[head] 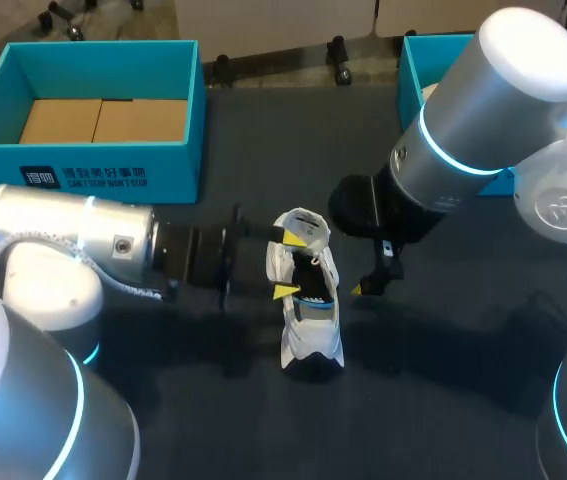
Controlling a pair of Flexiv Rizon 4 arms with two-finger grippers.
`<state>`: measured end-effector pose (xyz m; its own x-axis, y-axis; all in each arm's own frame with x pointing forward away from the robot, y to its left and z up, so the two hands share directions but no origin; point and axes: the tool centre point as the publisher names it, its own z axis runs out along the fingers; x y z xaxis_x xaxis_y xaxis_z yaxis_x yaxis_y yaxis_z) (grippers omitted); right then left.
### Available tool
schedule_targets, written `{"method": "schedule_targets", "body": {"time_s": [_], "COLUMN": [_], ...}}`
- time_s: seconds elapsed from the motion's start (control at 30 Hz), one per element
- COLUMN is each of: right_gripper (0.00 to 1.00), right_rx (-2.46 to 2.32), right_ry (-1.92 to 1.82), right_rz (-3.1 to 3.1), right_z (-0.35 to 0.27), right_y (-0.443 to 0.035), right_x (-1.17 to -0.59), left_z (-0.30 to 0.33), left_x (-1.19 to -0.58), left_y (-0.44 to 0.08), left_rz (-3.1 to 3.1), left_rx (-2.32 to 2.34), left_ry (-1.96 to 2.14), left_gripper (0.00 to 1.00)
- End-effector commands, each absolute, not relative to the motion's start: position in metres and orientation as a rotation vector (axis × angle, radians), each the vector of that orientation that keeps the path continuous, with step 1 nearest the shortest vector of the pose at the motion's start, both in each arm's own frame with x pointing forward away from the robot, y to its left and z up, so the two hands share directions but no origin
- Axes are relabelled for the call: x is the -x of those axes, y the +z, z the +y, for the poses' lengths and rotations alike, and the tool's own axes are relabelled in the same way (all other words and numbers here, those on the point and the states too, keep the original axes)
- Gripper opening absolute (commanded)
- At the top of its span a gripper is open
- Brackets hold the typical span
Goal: Take the shoe out of the shoebox, open the shoe tongue, remove and reinsert the insole, then place the shoe into the shoebox
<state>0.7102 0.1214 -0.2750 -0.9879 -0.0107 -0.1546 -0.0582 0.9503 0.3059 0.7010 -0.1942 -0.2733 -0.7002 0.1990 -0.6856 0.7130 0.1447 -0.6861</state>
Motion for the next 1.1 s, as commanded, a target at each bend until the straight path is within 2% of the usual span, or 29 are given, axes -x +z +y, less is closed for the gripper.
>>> {"method": "schedule_targets", "body": {"time_s": [0.03, 0.63, 1.1], "right_gripper": [1.00, 1.00, 1.00], "right_rx": [0.050, 0.050, -0.009], "right_ry": [0.466, 0.466, 0.591], "right_rz": [2.950, 2.950, 2.958], "right_z": [0.122, 0.122, 0.055], "right_y": [-0.276, -0.276, -0.255], "right_x": [-0.709, -0.709, -0.702], "left_z": [-0.187, -0.184, -0.184], "left_x": [-0.703, -0.683, -0.680], "left_y": [-0.264, -0.280, -0.272], "left_rz": [2.025, 2.139, 2.133], "left_rx": [-0.978, -1.542, -1.939], "left_ry": [-1.559, -1.382, -1.127], "left_gripper": [0.00, 0.00, 0.00]}}
